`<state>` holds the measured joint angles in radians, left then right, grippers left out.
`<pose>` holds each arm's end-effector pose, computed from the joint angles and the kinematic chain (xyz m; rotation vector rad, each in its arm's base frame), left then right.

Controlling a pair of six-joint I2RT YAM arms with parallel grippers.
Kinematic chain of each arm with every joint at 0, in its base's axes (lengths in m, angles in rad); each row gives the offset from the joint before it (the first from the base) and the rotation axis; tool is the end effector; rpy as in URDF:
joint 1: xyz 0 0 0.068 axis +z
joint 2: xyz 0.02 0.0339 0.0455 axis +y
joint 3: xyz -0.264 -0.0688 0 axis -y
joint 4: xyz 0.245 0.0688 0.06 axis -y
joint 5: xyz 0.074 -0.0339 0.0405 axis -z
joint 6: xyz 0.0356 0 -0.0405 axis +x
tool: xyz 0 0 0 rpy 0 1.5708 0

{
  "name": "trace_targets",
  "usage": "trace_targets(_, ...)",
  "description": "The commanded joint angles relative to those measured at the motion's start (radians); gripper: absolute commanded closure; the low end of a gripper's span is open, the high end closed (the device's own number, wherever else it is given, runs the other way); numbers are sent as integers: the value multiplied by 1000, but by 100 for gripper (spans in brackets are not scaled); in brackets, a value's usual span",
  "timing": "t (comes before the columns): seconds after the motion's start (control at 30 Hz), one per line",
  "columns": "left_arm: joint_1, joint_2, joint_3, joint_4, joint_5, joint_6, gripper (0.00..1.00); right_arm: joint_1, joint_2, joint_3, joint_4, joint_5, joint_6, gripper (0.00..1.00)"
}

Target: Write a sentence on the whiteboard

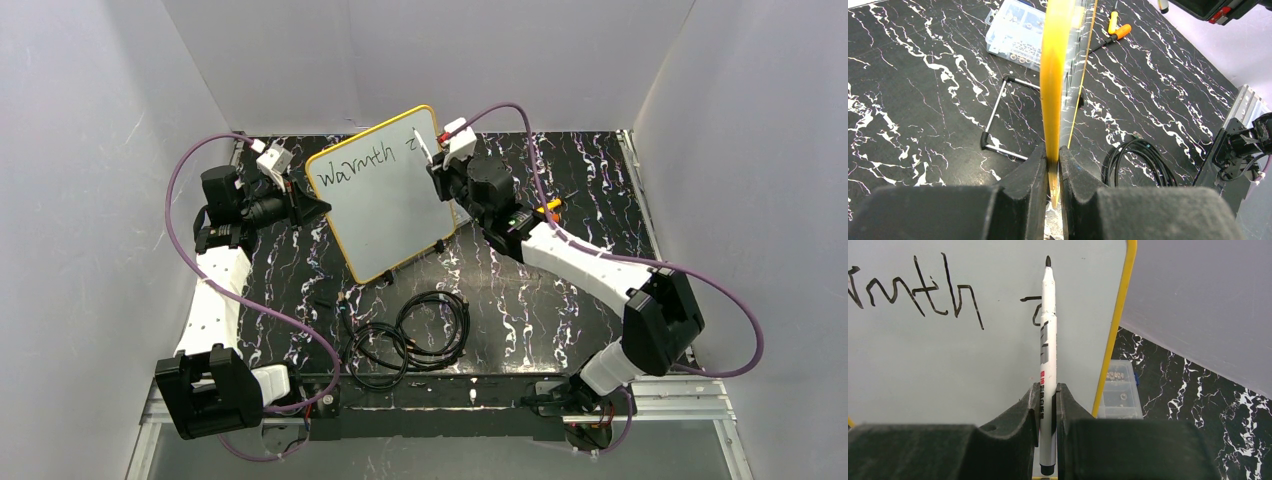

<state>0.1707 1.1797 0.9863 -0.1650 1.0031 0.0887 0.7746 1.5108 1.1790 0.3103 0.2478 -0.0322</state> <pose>0.2599 0.0143 0.3367 0.5788 1.7334 -0.7756 0.2661 0.2482 0.3516 -0.4467 1.5412 0.3806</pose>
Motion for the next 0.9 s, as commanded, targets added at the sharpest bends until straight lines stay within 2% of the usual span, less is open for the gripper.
trace_targets(0.0, -9, -18, -3, -62, 23, -1, 100, 0, 35, 64, 21, -6, -18, 99)
trace_targets(0.33, -9, -18, -4, -62, 23, -1, 100, 0, 56, 72, 10, 3, -17, 99)
trace_targets(0.6, -9, -19, -3, -62, 20, 0, 100, -1, -56, -62, 89, 35, -3, 99)
trace_targets(0.87, -8, -20, -5, -61, 22, -1, 100, -2, -14, -37, 59, 36, -8, 99)
